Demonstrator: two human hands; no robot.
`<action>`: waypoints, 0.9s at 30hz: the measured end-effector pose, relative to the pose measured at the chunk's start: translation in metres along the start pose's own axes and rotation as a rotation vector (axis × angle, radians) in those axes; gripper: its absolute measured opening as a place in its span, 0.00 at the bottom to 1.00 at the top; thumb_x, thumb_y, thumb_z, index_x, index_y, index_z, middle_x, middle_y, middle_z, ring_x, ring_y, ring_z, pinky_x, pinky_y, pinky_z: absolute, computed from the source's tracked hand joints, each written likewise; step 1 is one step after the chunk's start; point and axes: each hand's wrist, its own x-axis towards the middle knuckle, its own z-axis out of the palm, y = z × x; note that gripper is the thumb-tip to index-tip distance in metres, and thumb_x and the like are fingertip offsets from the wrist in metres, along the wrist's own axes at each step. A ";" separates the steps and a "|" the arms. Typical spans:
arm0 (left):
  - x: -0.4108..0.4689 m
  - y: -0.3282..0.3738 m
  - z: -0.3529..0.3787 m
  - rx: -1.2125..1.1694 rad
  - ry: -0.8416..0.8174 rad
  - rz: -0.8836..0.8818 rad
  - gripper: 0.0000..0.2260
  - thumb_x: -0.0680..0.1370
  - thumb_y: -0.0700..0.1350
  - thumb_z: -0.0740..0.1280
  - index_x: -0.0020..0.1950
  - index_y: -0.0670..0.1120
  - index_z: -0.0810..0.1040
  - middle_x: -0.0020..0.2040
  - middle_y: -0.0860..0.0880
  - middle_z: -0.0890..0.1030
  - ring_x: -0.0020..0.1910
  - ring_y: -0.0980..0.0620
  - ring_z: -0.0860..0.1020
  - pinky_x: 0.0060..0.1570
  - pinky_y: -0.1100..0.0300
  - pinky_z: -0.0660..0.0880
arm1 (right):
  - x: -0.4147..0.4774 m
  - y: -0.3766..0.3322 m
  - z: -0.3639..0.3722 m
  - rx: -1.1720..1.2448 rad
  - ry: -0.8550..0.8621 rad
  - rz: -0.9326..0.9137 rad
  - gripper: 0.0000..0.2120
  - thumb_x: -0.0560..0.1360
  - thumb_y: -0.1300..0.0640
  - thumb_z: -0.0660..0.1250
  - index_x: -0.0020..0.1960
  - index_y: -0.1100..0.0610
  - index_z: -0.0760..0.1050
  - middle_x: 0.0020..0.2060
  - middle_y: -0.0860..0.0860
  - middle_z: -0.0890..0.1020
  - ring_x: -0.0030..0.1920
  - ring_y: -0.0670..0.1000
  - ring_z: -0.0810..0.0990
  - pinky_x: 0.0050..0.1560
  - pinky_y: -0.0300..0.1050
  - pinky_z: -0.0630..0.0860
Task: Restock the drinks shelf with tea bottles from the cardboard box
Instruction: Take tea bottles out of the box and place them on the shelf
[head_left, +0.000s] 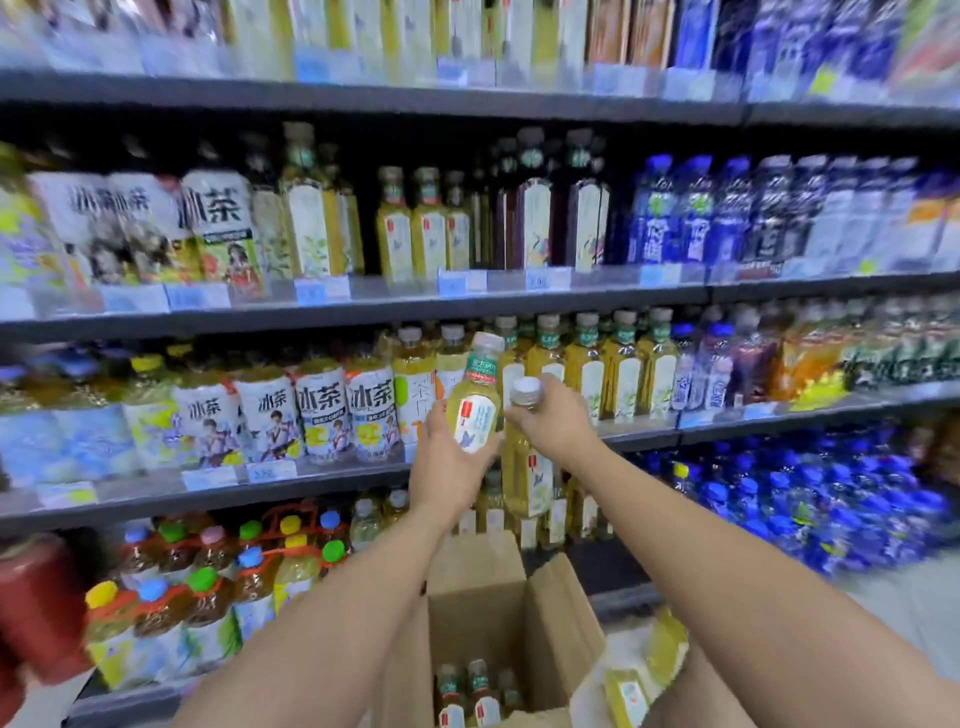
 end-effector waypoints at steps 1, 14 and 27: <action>0.013 0.014 -0.007 0.000 0.011 0.020 0.39 0.68 0.68 0.72 0.72 0.52 0.63 0.60 0.50 0.77 0.54 0.48 0.78 0.48 0.50 0.79 | 0.008 -0.013 -0.012 0.031 0.033 -0.020 0.17 0.74 0.52 0.72 0.58 0.58 0.74 0.50 0.54 0.82 0.52 0.55 0.80 0.46 0.46 0.74; 0.184 0.160 -0.104 -0.213 0.126 0.227 0.34 0.69 0.45 0.80 0.67 0.53 0.65 0.57 0.54 0.78 0.56 0.53 0.78 0.55 0.56 0.74 | 0.137 -0.163 -0.113 0.172 0.223 -0.415 0.22 0.75 0.52 0.72 0.66 0.53 0.71 0.51 0.44 0.77 0.50 0.44 0.74 0.47 0.37 0.67; 0.276 0.131 -0.089 -0.015 0.134 0.075 0.32 0.68 0.52 0.79 0.65 0.49 0.66 0.54 0.51 0.80 0.52 0.50 0.81 0.54 0.52 0.79 | 0.252 -0.141 -0.054 0.187 0.203 -0.278 0.17 0.75 0.48 0.71 0.61 0.49 0.70 0.46 0.47 0.80 0.41 0.51 0.81 0.39 0.53 0.82</action>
